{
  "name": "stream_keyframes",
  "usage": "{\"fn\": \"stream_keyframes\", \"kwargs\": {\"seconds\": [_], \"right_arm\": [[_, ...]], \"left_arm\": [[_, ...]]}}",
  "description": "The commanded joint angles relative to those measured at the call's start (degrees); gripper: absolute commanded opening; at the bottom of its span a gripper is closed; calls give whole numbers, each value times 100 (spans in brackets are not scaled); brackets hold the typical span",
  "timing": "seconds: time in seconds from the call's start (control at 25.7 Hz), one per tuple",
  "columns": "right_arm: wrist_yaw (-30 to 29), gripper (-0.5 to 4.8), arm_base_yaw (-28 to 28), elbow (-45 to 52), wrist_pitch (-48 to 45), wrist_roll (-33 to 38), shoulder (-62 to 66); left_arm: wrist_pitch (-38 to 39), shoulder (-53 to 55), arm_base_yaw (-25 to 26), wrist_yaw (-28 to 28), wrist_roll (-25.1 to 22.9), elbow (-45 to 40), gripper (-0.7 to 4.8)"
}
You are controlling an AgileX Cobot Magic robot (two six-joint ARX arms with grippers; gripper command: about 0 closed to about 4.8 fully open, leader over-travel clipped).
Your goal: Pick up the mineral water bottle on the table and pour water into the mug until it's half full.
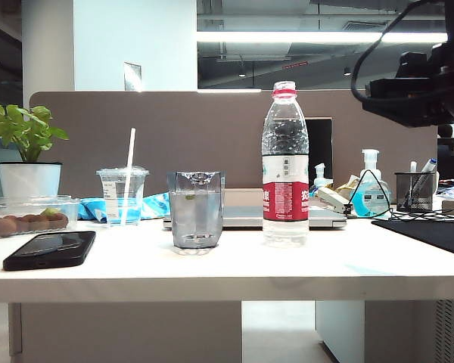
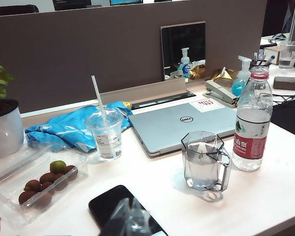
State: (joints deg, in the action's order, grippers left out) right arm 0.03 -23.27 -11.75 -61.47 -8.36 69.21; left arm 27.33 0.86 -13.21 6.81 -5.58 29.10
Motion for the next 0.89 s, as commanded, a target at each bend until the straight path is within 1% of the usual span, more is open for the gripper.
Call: {"fn": "stream_keyframes", "kwargs": {"seconds": [0.04,0.12,0.16,0.19,0.23,0.31,0.39,0.5,0.62,0.66,0.74,0.89], "right_arm": [[120,-5,59,-9,977,-140,-678],[131,-5,258,-7,1790,-133,-1228],[109,-5,498,-7,2505,-131,-1773],[109,-5,662,-7,2865,-120,-2111],[105,-5,940,-7,3307,-57,-2636],[103,-5,1449,17,3759,46,-3477],[55,-5,1799,96,3871,131,-3995],[-227,-5,2184,411,3897,131,-4789],[-385,-5,2223,903,3895,225,-5473],[-380,-5,2223,1176,3904,483,-5768],[-402,-5,2267,1169,4509,605,-6011],[-380,-5,2417,1169,5045,603,-6422]], "left_arm": [[-35,7,-9,-15,2,15,-4],[-33,7,-9,-15,0,15,-4],[-33,7,-9,-15,0,15,-4],[-35,7,-9,-15,0,15,-4],[-33,7,-9,-15,0,15,-4],[-33,7,-9,-15,0,15,-4],[-33,7,-9,-17,0,15,-4],[-35,7,-9,-15,0,15,-4],[-28,7,-9,-17,0,15,-4],[-28,7,-9,-13,0,15,-4],[-26,7,-9,-17,0,15,-4],[-22,7,-9,-17,0,15,-4]]}}
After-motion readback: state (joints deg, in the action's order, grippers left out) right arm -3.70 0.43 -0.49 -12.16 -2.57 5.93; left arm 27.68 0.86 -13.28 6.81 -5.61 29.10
